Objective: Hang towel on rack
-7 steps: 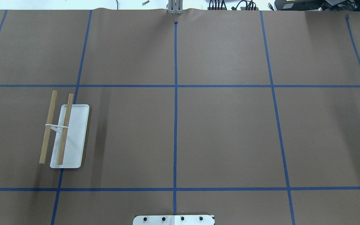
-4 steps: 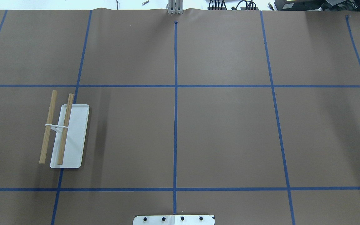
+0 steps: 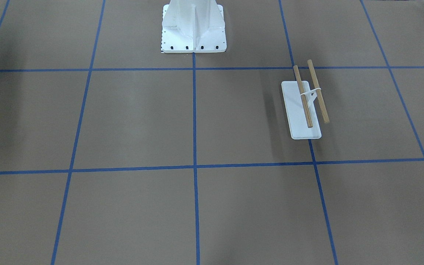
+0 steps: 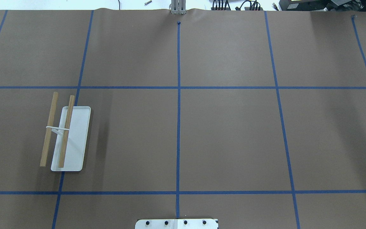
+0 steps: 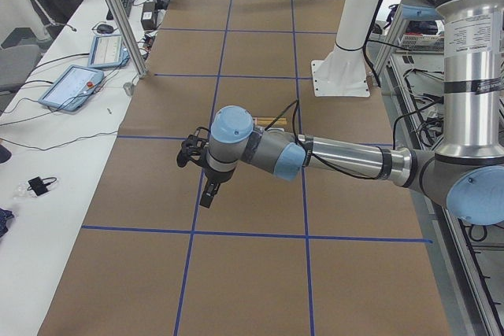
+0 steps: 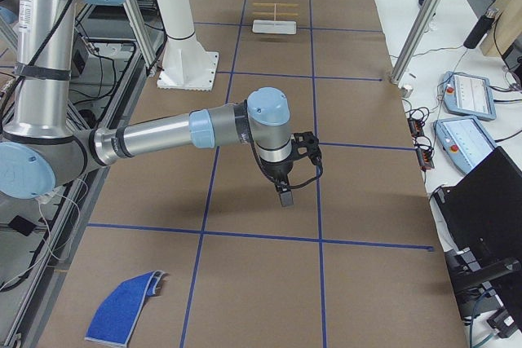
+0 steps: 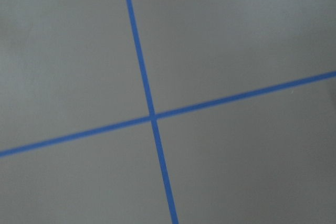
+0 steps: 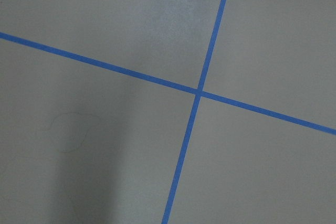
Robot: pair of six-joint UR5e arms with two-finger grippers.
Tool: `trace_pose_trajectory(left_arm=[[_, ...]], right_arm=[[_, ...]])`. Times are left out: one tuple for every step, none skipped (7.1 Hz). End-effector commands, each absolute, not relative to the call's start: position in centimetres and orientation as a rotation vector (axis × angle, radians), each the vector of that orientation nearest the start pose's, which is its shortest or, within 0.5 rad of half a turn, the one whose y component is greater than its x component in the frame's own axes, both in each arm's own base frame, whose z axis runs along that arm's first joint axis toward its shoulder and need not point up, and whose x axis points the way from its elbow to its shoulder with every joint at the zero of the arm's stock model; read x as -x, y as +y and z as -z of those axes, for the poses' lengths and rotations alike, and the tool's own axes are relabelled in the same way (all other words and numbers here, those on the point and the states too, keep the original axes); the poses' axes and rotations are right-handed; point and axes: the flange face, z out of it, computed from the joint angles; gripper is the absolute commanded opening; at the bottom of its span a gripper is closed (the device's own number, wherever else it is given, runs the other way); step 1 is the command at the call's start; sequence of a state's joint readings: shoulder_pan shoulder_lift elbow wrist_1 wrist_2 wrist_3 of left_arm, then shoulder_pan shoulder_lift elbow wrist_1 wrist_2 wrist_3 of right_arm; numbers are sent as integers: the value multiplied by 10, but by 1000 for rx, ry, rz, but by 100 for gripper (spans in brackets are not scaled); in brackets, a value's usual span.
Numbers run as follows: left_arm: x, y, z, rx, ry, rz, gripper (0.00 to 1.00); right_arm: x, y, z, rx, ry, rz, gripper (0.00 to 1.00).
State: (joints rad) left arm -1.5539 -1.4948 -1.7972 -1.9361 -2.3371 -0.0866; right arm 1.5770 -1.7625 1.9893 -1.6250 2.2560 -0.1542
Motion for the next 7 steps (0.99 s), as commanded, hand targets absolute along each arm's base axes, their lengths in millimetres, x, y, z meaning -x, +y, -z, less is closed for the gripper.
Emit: trace_pose_trajectory(left_arm=[[56,-478,-536,-519,774,-152,99],[55,-479,-534,-523,774,-155,99],[55,-480,-533,-526,774,-157,99],[55,-480,-532,-528,774,-157,99],[55,-480,-530,-532,774,-159,99],[55,-481,-528,-536,774,-161,99],[55,-480,-528,-536,774,-161,99]], right_arm=[[-73,-360,-595,-115,-674,176,100],[-73,-332,-616,-71,-668,180,100],[-74,-292,-640,-61,-664,187,100],[-73,-256,-657,-55,-663,188,100],[-75,-228,-675,-28,-652,207,100],[-78,-204,-698,0,-622,295,100],[-79,-192,-727,28,-609,329,100]])
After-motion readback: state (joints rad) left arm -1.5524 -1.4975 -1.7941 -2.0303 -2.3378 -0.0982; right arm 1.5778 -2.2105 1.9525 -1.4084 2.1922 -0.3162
